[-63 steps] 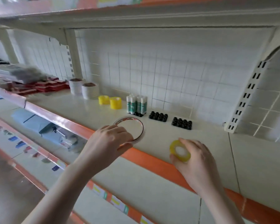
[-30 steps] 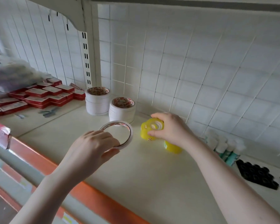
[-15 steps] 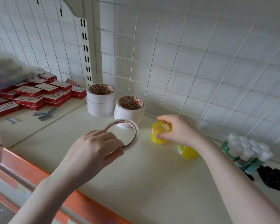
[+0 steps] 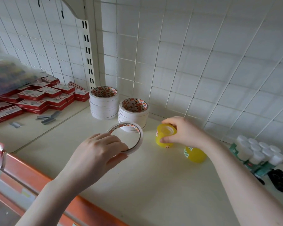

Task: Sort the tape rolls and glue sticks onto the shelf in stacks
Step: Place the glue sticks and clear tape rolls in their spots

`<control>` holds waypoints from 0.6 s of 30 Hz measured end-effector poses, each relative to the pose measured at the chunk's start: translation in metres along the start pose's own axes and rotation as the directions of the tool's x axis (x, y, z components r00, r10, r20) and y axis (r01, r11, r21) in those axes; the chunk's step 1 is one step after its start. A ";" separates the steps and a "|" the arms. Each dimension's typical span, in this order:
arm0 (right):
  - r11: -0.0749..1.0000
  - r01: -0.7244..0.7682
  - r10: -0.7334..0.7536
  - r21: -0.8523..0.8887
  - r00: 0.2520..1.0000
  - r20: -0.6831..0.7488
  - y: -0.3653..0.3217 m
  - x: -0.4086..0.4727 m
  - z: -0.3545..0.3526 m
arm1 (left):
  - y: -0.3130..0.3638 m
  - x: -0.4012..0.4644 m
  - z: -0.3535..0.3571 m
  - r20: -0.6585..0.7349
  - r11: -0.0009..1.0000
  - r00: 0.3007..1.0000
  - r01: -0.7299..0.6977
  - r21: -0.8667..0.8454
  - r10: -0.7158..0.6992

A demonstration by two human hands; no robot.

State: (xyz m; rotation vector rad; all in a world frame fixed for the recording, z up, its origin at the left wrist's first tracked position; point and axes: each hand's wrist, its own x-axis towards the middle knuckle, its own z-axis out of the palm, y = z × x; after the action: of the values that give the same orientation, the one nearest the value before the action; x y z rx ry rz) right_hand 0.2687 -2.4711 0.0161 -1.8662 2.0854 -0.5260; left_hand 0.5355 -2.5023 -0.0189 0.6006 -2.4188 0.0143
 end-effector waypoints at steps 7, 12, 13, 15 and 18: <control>0.999 0.008 -0.008 0.036 1.000 -0.001 0.003 0.001 0.001 | -0.001 -0.003 0.003 0.013 1.000 1.000 0.008 0.001 -0.008; 1.000 -0.001 0.001 0.019 1.000 0.009 0.003 0.000 0.000 | -0.002 -0.004 0.003 0.009 1.000 1.000 0.012 0.008 -0.012; 1.000 -0.005 0.005 0.016 1.000 0.008 0.003 -0.001 0.000 | -0.002 -0.004 0.003 0.009 1.000 1.000 0.014 0.006 -0.014; 1.000 -0.004 0.004 -0.012 1.000 0.004 0.002 -0.003 0.000 | -0.003 -0.004 0.001 0.010 1.000 1.000 0.016 0.006 -0.017; 0.997 0.019 -0.019 -0.078 1.000 0.000 -0.002 -0.008 0.000 | -0.006 -0.004 -0.005 0.003 1.000 1.000 0.018 0.018 -0.018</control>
State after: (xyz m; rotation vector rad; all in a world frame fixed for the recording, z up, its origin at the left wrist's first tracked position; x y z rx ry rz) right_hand 0.2713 -2.4629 0.0163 -1.9304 2.1200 -0.4555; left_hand 0.5437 -2.5056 -0.0184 0.6304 -2.4187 0.0277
